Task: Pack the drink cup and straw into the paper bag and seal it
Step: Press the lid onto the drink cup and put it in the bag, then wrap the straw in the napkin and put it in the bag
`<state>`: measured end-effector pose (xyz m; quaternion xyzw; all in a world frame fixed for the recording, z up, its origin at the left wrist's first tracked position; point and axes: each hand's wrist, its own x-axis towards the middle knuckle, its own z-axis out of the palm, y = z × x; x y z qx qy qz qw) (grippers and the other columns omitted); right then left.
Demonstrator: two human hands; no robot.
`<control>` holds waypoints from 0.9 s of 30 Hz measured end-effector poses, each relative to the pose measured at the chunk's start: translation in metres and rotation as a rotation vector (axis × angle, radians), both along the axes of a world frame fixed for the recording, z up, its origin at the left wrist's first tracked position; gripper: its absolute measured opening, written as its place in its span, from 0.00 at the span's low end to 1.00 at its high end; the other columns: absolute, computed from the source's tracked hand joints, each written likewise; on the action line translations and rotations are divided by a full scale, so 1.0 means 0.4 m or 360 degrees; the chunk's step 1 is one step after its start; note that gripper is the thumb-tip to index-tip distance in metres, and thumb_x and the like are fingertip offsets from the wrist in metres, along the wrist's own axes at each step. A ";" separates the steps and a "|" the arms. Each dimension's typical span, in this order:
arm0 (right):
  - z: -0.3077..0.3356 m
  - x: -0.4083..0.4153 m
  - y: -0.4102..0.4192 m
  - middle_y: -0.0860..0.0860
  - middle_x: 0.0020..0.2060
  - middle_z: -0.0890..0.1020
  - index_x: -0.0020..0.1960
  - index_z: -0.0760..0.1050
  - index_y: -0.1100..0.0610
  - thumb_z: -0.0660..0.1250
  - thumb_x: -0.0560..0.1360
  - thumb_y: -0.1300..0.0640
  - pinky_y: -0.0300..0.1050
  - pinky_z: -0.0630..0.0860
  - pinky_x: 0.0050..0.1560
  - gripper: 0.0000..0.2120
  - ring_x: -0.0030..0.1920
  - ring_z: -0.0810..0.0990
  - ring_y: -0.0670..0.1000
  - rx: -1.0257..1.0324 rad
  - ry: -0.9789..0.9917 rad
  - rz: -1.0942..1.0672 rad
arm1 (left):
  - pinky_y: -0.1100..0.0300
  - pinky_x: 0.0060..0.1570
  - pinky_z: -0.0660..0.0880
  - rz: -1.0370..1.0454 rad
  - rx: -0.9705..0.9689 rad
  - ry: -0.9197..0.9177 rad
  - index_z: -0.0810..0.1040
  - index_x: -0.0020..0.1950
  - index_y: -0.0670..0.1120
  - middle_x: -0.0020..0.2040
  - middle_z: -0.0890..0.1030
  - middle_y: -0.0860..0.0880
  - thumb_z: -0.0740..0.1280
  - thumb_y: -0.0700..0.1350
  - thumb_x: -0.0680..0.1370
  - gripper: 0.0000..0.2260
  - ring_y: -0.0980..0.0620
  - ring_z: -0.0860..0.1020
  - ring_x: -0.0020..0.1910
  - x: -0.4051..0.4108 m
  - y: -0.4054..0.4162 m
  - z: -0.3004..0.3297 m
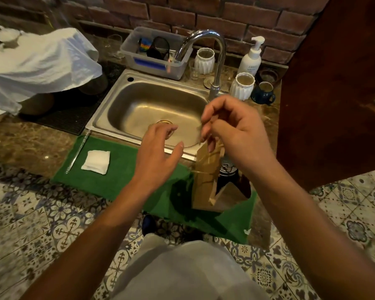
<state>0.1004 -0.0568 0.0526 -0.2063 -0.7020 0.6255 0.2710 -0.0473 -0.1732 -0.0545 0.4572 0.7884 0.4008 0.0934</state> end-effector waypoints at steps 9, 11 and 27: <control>-0.081 -0.210 -0.146 0.47 0.64 0.78 0.68 0.76 0.51 0.68 0.75 0.59 0.47 0.80 0.54 0.21 0.59 0.79 0.44 0.0514 -0.0532 0.0045 | 0.51 0.68 0.67 0.0442 -0.0208 0.0073 0.73 0.73 0.52 0.72 0.71 0.43 0.67 0.51 0.80 0.21 0.43 0.71 0.70 -0.245 -0.210 -0.124; -0.123 -0.266 -0.181 0.48 0.69 0.74 0.72 0.72 0.50 0.67 0.75 0.53 0.53 0.79 0.61 0.26 0.64 0.77 0.48 0.0564 -0.0714 0.0106 | 0.48 0.69 0.67 0.0544 -0.0286 0.0039 0.72 0.74 0.53 0.73 0.71 0.42 0.67 0.50 0.81 0.21 0.42 0.70 0.71 -0.316 -0.268 -0.161; -0.524 -0.704 -0.359 0.57 0.70 0.75 0.78 0.64 0.54 0.74 0.75 0.47 0.53 0.75 0.65 0.36 0.67 0.77 0.59 0.0358 -0.1559 0.0406 | 0.45 0.62 0.74 0.0826 -0.0849 -0.0234 0.72 0.74 0.48 0.64 0.75 0.39 0.69 0.43 0.78 0.24 0.38 0.74 0.64 -0.678 -0.489 -0.407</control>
